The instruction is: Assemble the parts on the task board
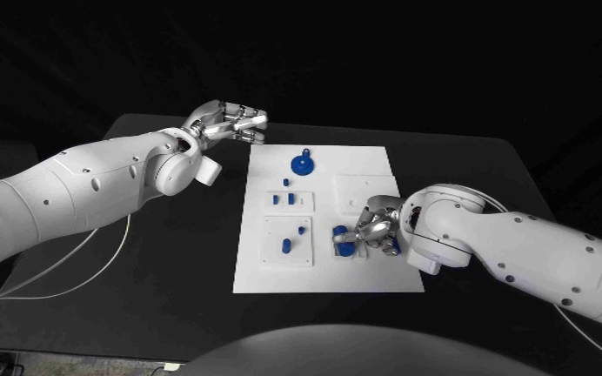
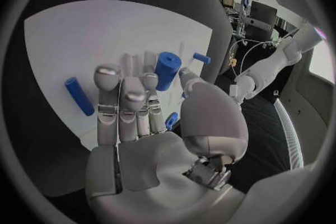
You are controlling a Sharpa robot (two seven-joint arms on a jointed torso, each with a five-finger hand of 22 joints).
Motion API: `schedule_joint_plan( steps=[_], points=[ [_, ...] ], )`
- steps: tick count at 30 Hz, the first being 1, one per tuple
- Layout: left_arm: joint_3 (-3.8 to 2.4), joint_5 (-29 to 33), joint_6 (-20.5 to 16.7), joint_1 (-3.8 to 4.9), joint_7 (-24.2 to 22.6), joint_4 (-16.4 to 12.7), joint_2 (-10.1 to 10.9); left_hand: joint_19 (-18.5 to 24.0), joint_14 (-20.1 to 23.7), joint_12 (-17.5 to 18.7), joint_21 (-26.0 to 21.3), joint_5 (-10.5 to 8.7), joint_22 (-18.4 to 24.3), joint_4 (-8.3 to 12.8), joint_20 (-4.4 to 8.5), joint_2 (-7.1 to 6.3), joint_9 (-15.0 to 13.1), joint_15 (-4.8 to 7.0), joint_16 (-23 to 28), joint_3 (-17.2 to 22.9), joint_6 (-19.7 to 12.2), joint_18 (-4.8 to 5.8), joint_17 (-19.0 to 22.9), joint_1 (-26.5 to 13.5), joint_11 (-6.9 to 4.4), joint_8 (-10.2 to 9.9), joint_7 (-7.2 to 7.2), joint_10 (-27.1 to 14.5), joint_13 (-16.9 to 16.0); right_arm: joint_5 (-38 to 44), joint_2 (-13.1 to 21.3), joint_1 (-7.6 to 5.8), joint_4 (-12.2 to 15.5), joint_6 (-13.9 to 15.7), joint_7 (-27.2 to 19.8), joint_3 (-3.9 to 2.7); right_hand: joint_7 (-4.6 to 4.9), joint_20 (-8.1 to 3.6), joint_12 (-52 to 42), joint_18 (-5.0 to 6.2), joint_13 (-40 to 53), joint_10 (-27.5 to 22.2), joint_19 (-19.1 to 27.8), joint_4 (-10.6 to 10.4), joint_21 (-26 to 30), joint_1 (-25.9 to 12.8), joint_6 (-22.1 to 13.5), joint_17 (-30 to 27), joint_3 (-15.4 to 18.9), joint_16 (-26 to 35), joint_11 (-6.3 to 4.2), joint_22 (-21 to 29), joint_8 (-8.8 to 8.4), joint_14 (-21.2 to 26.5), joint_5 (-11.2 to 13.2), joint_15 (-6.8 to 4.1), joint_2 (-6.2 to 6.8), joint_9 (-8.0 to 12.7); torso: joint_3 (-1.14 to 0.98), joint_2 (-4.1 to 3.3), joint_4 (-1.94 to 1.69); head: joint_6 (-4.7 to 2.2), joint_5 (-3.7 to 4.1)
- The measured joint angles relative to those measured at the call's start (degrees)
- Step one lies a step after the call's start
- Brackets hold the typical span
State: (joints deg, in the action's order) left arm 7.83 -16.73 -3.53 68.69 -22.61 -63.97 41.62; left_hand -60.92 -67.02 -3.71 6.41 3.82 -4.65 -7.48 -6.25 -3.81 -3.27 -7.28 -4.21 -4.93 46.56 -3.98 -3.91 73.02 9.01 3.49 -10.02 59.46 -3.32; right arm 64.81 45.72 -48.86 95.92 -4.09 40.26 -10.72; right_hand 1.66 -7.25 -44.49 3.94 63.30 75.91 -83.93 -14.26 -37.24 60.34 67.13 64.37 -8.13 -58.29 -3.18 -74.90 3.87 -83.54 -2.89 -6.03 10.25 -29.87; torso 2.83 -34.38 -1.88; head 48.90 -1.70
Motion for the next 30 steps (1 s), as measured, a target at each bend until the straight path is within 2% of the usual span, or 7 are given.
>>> schedule_joint_plan(
  steps=[2,4,5,7,25,28,30],
  points=[
    [0.0,-0.02,0.03,0.0,0.01,-0.02,0.01,0.0,0.0,0.0,0.0,0.0,0.03,0.0,0.0,0.0,0.0,0.0,0.0,0.0,0.0,0.0,0.0,0.0,0.0,0.0,0.0,0.0,0.0,-0.07,0.04,0.0,0.2,-0.08,0.05,0.0,0.17,0.0,0.08,0.0,0.03,0.0,0.0,-1.28,0.0,0.41,-0.17,0.13,4.02,0.0,0.0,-0.02,0.0,0.0,0.0,0.0,-0.85,0.08,0.0,0.0,0.01,0.0,0.01],
    [0.0,-0.03,0.06,0.0,0.02,-0.04,0.03,0.0,0.0,0.0,0.0,0.0,0.04,0.0,0.0,0.0,0.0,0.0,0.0,0.0,0.0,0.0,0.0,0.0,0.0,0.0,0.0,0.0,0.0,-0.18,0.12,0.0,0.42,-0.16,0.08,0.01,0.17,0.0,0.23,0.0,0.05,-0.03,0.0,1.28,0.31,-0.29,-0.17,0.13,12.01,0.23,0.03,-0.05,-0.06,0.0,0.0,0.0,-5.33,-0.34,-0.01,-0.01,0.01,-0.03,-0.05],
    [0.0,-0.04,0.08,0.0,0.02,-0.05,0.06,0.0,0.0,0.0,0.0,0.0,0.04,0.0,0.0,0.0,0.0,0.0,0.0,0.0,0.0,0.0,0.0,0.0,0.0,0.0,0.0,0.0,0.0,-0.26,0.21,0.0,0.61,-0.21,0.09,0.02,0.17,0.0,0.4,0.0,0.05,-0.13,0.0,2.36,0.31,-0.58,-0.17,0.13,14.8,0.23,0.13,-0.05,-0.09,0.0,0.0,0.0,-6.73,-0.68,-0.01,-0.01,0.02,-0.04,-0.07],
    [0.0,-0.04,0.1,0.0,0.03,-0.06,0.09,0.0,0.0,0.0,0.0,0.0,0.04,0.0,0.0,0.0,0.0,0.0,0.0,0.0,0.0,0.0,0.0,0.0,0.0,0.0,0.0,0.0,0.0,-0.43,0.42,0.0,0.93,-0.32,0.11,0.02,0.17,0.0,0.46,0.0,0.05,-0.14,0.0,3.42,0.31,-0.74,-0.18,0.14,17.12,0.23,0.13,-0.05,-0.1,0.0,0.0,0.0,-7.96,-1.08,-0.02,-0.01,0.03,-0.1,-0.1],
    [0.0,-0.09,0.21,0.0,0.08,-0.02,0.2,0.0,0.0,0.0,0.0,0.0,0.03,0.0,0.0,0.0,0.0,0.0,0.0,0.0,0.0,0.0,0.0,0.0,0.0,0.0,0.0,0.0,0.0,-1.36,4.1,0.02,4.36,-1.42,0.06,-0.04,-0.03,0.0,0.46,0.0,0.04,-0.14,0.0,5.35,0.31,-0.39,0.02,0.31,18.36,0.5,0.13,-0.03,-0.1,0.01,0.0,0.01,-9.13,-4.66,-0.05,-0.01,0.1,-0.22,-0.04],
    [0.0,-0.1,0.21,0.0,0.1,0.0,0.2,0.0,0.0,0.0,0.0,0.0,0.03,0.0,0.0,0.27,0.0,0.0,0.0,0.0,0.0,0.0,0.0,-0.27,0.0,0.0,0.0,0.0,0.0,-1.38,4.59,0.02,4.62,-1.85,0.05,-0.09,-0.49,0.0,0.46,0.0,0.02,-0.13,0.0,6.08,0.31,0.18,0.48,0.28,18.14,0.5,0.12,-0.03,-0.1,0.01,-0.07,0.01,-9.69,-5.45,-0.05,-0.01,0.07,-0.24,-0.02],
    [0.0,-0.1,0.21,0.0,0.11,0.0,0.2,0.0,0.0,0.0,0.0,0.0,0.03,0.0,0.0,0.28,0.0,0.0,0.0,0.0,0.0,0.0,0.0,-0.27,0.0,0.0,0.0,0.0,0.0,-1.39,4.89,0.02,4.65,-2.28,0.05,-0.13,-0.52,0.0,0.46,0.0,-0.25,-0.13,0.0,7.13,0.31,0.29,0.51,0.17,18.38,0.5,0.12,-0.03,-0.1,0.01,-1.83,0.01,-9.8,-7.13,-0.04,-0.01,0.04,-0.24,-0.02]
  ],
)
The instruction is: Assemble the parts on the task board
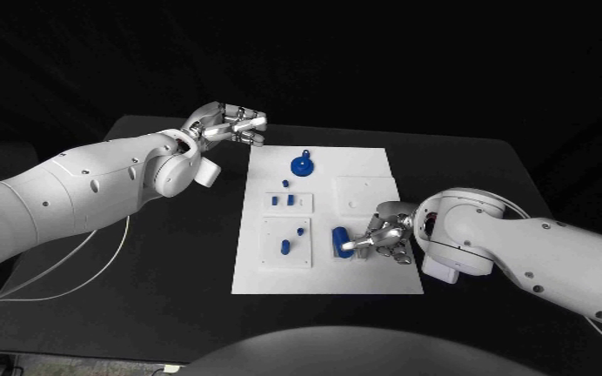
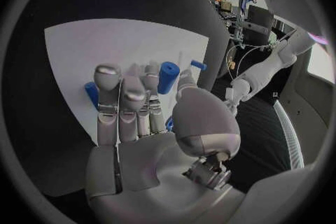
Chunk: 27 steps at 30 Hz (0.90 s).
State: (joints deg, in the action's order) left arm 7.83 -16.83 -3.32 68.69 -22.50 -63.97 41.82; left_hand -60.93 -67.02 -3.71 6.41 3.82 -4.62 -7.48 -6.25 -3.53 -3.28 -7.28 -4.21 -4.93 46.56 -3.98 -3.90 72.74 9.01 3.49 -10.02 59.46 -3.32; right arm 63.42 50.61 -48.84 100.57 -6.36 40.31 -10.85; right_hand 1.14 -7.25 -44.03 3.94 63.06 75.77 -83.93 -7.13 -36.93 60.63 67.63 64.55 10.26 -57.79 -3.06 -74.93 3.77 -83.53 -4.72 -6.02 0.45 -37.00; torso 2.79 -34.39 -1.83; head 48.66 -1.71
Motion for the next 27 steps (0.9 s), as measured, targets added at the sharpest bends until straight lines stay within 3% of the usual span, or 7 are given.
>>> schedule_joint_plan(
  steps=[3,8,11,16,19,27],
  points=[
    [0.0,-0.01,0.0,0.0,0.02,0.0,0.02,0.0,0.0,0.0,0.0,0.0,0.0,0.0,0.0,0.0,0.0,0.0,0.0,0.0,0.0,0.01,0.0,0.0,0.0,0.0,0.0,0.0,0.0,0.0,0.34,0.0,-0.02,-0.64,0.0,-0.02,-0.01,0.0,0.0,0.0,-0.28,0.0,0.0,1.39,0.0,0.61,0.01,-0.07,0.63,0.0,0.0,0.0,0.0,0.0,-3.25,0.0,-0.61,-2.13,0.02,0.0,-0.01,-0.06,0.02],
    [0.0,-0.01,0.0,0.0,0.08,0.03,0.05,0.0,0.0,0.0,0.0,0.0,0.0,0.0,0.0,0.0,0.0,0.0,0.0,0.0,0.0,0.0,0.0,0.0,0.0,0.0,0.0,0.0,0.0,0.0,0.59,0.0,-0.17,-1.58,-0.12,-0.05,-0.02,0.0,0.0,0.0,-0.34,0.0,0.0,3.53,0.0,1.73,0.03,-0.17,1.66,0.0,0.0,0.0,0.0,0.0,-9.8,0.0,-2.53,-3.49,0.02,0.0,-0.03,-0.09,0.02],
    [0.0,-0.03,0.0,0.0,0.23,0.09,0.02,0.0,0.0,0.0,0.0,0.0,0.0,0.16,0.0,0.0,0.0,0.0,0.0,0.16,0.0,0.0,0.0,0.0,0.0,0.0,0.0,0.0,0.0,0.02,0.49,0.0,-0.48,-2.01,-0.26,-0.05,-0.03,0.0,0.0,0.0,-0.36,0.0,0.0,4.32,0.0,1.58,0.03,-0.22,2.46,0.0,0.0,0.0,0.0,0.0,-9.98,0.0,-4.49,-3.84,0.04,0.0,-0.03,-0.09,-0.01],
    [0.02,-0.12,0.0,0.0,0.56,0.21,-0.07,0.0,0.0,0.0,0.0,0.0,-0.01,0.39,0.0,0.22,0.0,0.0,0.0,-0.08,0.0,0.0,0.0,-0.22,0.0,0.0,0.0,0.0,0.0,0.13,0.05,0.0,-1.03,-2.46,-0.48,-0.06,-0.03,0.0,-0.24,0.0,-0.4,0.0,0.0,4.61,0.0,1.31,0.03,-0.28,2.75,0.0,0.0,0.01,0.0,0.01,-9.48,0.0,-4.88,-3.99,0.05,-0.03,-0.07,-0.15,-0.01],
    [0.02,-0.19,0.0,0.0,0.75,0.27,-0.07,0.0,0.0,0.0,0.0,0.0,-0.01,0.39,0.0,0.7,0.02,0.0,0.0,-0.08,0.0,0.0,-0.01,-0.7,0.0,0.0,0.0,0.0,0.0,0.18,-0.27,0.0,-1.34,-2.54,-0.51,-0.06,-0.03,0.0,-0.24,0.0,-0.4,0.0,0.0,4.16,0.0,0.88,0.03,-0.28,2.83,0.0,0.0,0.01,0.0,0.01,-7.69,0.01,-6.84,-4.08,0.07,-0.05,-0.09,-0.09,-0.05],
    [0.05,-0.33,0.0,0.0,1.17,0.29,-0.06,0.0,0.0,0.0,0.0,0.0,-0.01,0.39,0.0,1.02,0.05,0.0,0.0,-0.08,-0.21,0.0,-0.04,-1.02,0.0,0.0,-0.21,0.0,0.0,0.22,-1.36,0.03,-2.14,-2.68,-0.49,-0.02,-0.03,0.0,-0.24,0.0,-0.39,0.0,0.0,4.1,0.0,0.9,0.03,-0.28,2.91,0.0,0.0,0.01,0.0,0.01,-7.04,0.01,-7.24,-4.24,0.07,-0.05,-0.1,-0.01,-0.13]
  ],
)
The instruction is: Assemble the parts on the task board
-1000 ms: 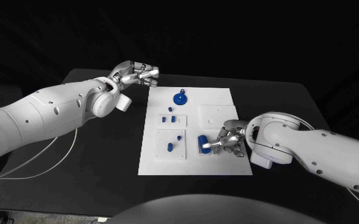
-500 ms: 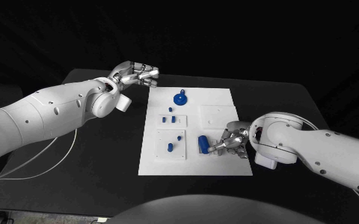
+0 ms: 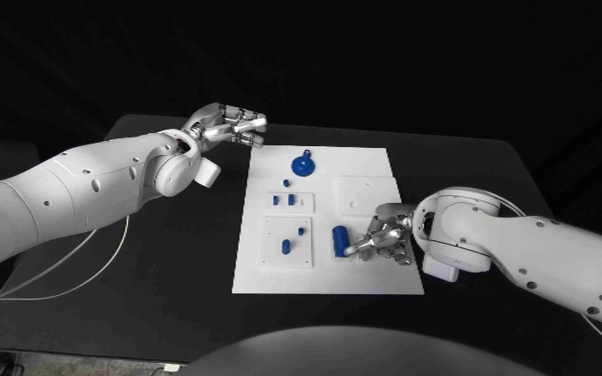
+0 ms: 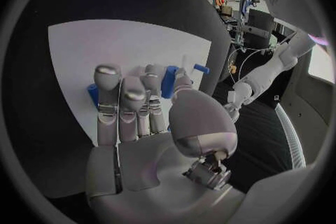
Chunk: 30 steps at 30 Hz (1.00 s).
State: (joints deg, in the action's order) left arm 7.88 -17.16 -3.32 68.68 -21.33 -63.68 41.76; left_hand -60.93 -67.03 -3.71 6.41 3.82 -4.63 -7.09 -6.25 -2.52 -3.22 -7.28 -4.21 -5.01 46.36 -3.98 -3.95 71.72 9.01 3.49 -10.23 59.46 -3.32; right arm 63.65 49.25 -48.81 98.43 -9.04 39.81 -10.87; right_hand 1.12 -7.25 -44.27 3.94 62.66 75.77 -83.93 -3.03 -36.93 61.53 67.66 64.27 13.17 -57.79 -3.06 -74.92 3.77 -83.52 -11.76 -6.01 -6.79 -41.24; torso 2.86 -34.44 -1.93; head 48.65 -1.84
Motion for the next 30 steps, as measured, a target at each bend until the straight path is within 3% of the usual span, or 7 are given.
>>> schedule_joint_plan(
  steps=[9,12,18,30],
  points=[
    [0.02,0.28,-0.03,0.0,0.28,-0.01,-0.07,0.0,0.0,0.0,0.0,0.0,0.0,-0.16,0.0,0.23,0.0,0.0,0.0,-0.16,-0.41,0.0,0.01,0.23,0.2,0.0,0.01,-0.2,0.0,0.05,-0.6,0.01,-0.61,-0.48,0.1,0.01,0.0,0.0,-0.23,0.0,0.0,0.0,0.0,0.55,0.0,0.11,0.0,-0.03,0.45,0.0,0.0,0.0,0.0,0.0,-0.17,0.0,0.11,-0.13,-0.01,0.02,0.05,0.2,-0.33],
    [0.02,0.44,-0.02,0.0,0.44,-0.03,-0.1,0.0,0.0,0.0,0.0,0.0,0.0,-0.16,0.0,0.23,0.0,0.0,0.0,-0.16,-0.41,0.0,0.01,0.23,0.2,0.0,0.01,-0.2,0.0,0.15,-0.65,0.01,-0.86,-0.69,0.12,0.01,0.0,0.0,-0.23,0.0,0.01,0.0,0.0,2.11,0.0,0.63,0.0,-0.03,-0.04,0.0,0.0,0.0,0.0,0.0,-1.34,0.0,0.63,-0.14,-0.02,0.03,0.05,0.2,-0.34],
    [0.03,0.75,-0.01,0.0,0.74,-0.04,-0.1,0.0,0.0,0.0,0.0,0.0,0.0,-0.16,0.0,0.23,-0.01,0.0,0.0,-0.16,-0.41,0.0,0.01,0.23,0.2,0.0,0.01,-0.2,0.0,0.31,-1.01,0.13,-1.19,-1.02,0.13,0.01,-0.23,0.0,-0.23,0.0,0.01,0.0,0.0,3.36,0.0,0.89,0.23,-0.03,-1.27,0.0,0.0,0.0,0.01,0.0,-0.22,0.0,0.94,-0.23,-0.05,0.03,0.09,0.18,-0.3],
    [0.04,0.98,-0.05,0.0,0.87,-0.47,-0.05,0.0,0.0,0.0,0.0,0.0,-0.01,-0.16,0.0,0.23,-0.01,0.0,0.0,-0.16,-0.41,0.0,0.02,0.23,0.2,0.0,0.01,-0.2,0.0,0.3,-1.64,0.63,-1.82,-0.83,0.03,-0.04,-0.41,0.0,-0.45,0.0,0.04,-0.01,0.0,2.88,0.0,0.66,0.62,-0.03,-2.06,0.0,-0.01,0.01,0.34,0.01,0.0,0.01,0.69,-0.39,-0.01,0.04,0.02,0.25,-0.25]
  ],
)
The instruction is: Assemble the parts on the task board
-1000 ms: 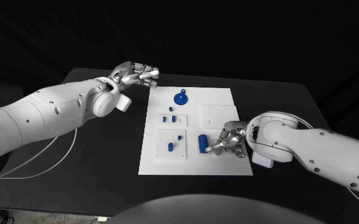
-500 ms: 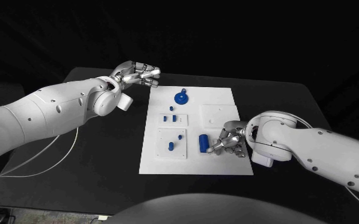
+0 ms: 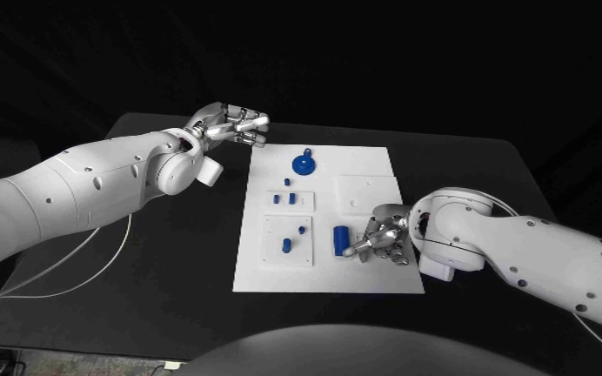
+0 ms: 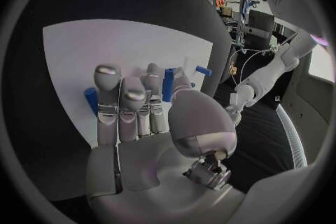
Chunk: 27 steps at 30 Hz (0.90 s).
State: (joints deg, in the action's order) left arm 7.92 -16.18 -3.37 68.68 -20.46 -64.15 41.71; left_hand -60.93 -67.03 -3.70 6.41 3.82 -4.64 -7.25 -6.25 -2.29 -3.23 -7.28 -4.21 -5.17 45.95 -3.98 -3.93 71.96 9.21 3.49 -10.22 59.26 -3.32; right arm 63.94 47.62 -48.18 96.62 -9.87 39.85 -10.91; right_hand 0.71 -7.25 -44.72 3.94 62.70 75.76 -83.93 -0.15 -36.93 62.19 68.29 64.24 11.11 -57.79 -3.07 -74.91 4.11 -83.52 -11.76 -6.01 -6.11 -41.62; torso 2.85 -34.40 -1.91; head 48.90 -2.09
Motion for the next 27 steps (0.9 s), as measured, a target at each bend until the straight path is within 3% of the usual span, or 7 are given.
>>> schedule_joint_plan(
  steps=[4,10,15,18,21,27],
  points=[
    [0.0,0.02,0.0,0.0,0.0,-0.07,0.04,0.0,0.0,0.0,0.0,0.0,0.0,0.0,0.0,0.0,0.0,0.0,0.0,0.0,0.0,0.0,0.0,0.0,0.0,0.0,0.0,0.0,0.0,-0.12,-0.04,0.15,-0.04,0.1,-0.12,-0.02,-0.08,0.0,0.0,0.0,0.0,0.0,0.0,-0.05,0.0,-0.69,0.14,0.0,-0.01,0.0,0.0,0.0,-0.17,0.0,0.0,0.0,0.21,0.0,0.0,0.01,-0.01,0.04,-0.04],
    [0.02,0.04,-0.01,0.0,0.0,-0.1,0.13,0.0,0.0,0.0,0.0,0.0,0.0,0.32,0.0,0.0,0.0,0.0,0.0,-0.31,0.0,0.0,0.01,0.0,0.0,0.0,0.0,0.0,0.0,-0.92,0.4,0.3,0.16,0.23,-0.7,-0.01,0.05,0.0,0.0,0.0,0.0,0.0,0.0,-1.75,0.0,-1.28,0.02,0.0,1.95,0.0,0.0,0.0,-0.45,0.0,-0.68,0.01,0.83,0.16,-0.01,0.01,0.02,0.02,0.08],
    [0.03,0.05,-0.02,0.0,0.02,-0.1,0.17,0.0,0.0,0.0,0.0,0.0,0.0,0.32,0.0,0.0,0.0,0.0,0.0,-0.32,0.0,0.0,0.01,0.0,0.0,0.0,0.0,0.0,0.0,-1.65,1.39,0.49,1.1,0.62,-1.45,0.13,0.26,0.0,-0.44,0.0,0.36,0.0,0.0,-2.86,0.33,-2.1,-0.28,-0.08,2.7,0.0,0.0,0.0,-0.77,0.0,2.17,0.0,1.67,0.34,-0.04,-0.01,0.07,-0.1,0.22],
    [0.03,0.06,-0.03,0.0,0.04,-0.01,0.18,0.0,0.0,0.0,0.0,0.0,0.0,0.32,0.0,0.0,-0.01,0.0,0.0,-0.32,0.0,0.0,0.01,0.0,0.0,0.0,0.0,0.0,0.0,-2.16,2.32,0.63,2.04,0.92,-2.06,0.01,0.4,0.0,-0.63,-0.01,0.68,0.0,0.0,-3.58,0.33,-1.79,-0.42,-0.08,2.26,0.0,0.0,0.0,-0.63,0.01,2.44,0.01,2.36,0.24,-0.08,-0.02,0.1,-0.16,0.46],
    [0.04,0.06,-0.04,0.0,0.05,0.07,0.14,0.0,0.0,0.0,0.0,0.0,0.0,0.32,0.0,0.0,-0.01,0.0,0.0,-0.32,0.0,0.0,0.01,0.0,0.0,0.0,0.0,0.0,0.0,-2.62,3.14,0.68,2.71,1.15,-2.63,-0.85,0.4,0.0,-0.71,0.0,0.72,0.0,0.0,-3.84,0.33,-1.78,-0.42,-0.08,2.19,0.0,0.0,0.0,-0.63,0.01,2.44,0.01,2.58,0.24,-0.09,0.0,0.1,-0.23,0.87],
    [0.05,0.06,-0.11,0.0,0.05,0.21,0.08,0.0,0.0,0.0,0.0,0.0,0.0,0.32,0.0,0.22,-0.01,0.0,0.0,-0.32,0.0,0.0,0.01,0.23,0.0,0.0,0.0,0.0,0.0,-3.34,4.47,0.6,2.32,1.32,-3.71,-3.94,0.0,0.0,-1.38,0.0,1.25,0.16,0.0,-3.78,-0.55,-1.49,-0.02,0.1,1.85,-0.47,-0.16,0.0,-0.63,0.01,1.62,0.01,2.87,-0.61,-0.09,0.01,0.12,-0.54,1.74]
  ],
)
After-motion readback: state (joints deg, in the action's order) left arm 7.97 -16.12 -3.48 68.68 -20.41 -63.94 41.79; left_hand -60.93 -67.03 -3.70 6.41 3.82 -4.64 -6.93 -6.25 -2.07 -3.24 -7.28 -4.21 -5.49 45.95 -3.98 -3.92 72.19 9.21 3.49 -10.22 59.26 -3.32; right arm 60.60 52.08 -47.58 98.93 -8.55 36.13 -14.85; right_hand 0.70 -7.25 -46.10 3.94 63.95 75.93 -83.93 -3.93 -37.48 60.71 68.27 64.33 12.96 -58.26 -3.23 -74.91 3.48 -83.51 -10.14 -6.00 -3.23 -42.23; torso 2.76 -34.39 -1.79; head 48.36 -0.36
